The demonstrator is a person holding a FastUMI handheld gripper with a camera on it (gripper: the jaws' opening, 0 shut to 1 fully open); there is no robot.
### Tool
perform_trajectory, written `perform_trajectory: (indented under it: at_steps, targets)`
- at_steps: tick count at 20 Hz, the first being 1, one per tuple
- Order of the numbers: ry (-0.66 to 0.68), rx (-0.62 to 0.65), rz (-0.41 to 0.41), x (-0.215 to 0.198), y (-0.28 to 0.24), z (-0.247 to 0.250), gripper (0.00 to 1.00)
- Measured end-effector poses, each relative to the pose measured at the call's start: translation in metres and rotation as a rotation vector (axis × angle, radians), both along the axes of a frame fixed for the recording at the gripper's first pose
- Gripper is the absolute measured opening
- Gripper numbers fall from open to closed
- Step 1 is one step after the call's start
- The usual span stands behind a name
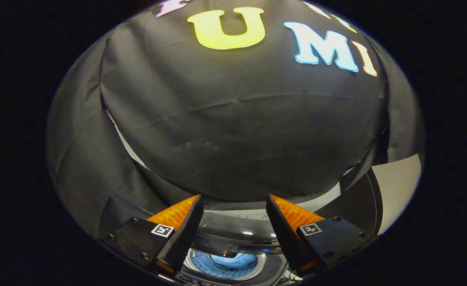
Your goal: Put the clothes into the washing machine and then close the washing machine lid.
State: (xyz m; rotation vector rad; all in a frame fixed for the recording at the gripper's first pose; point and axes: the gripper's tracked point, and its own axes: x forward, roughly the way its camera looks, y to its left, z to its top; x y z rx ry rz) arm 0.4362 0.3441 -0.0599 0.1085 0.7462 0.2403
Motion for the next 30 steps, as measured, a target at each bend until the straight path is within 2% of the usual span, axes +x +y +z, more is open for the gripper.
perform_trajectory:
  at_steps: [12, 18, 24, 30]
  targets:
    - [-0.226, -0.009, -0.005, -0.074, 0.004, 0.011, 0.99]
    - [-0.244, -0.003, -0.001, -0.137, 0.005, -0.01, 0.98]
    - [-0.281, -0.011, 0.09, -0.197, 0.011, -0.025, 0.98]
    - [-0.333, 0.022, 0.102, -0.223, -0.01, -0.007, 0.98]
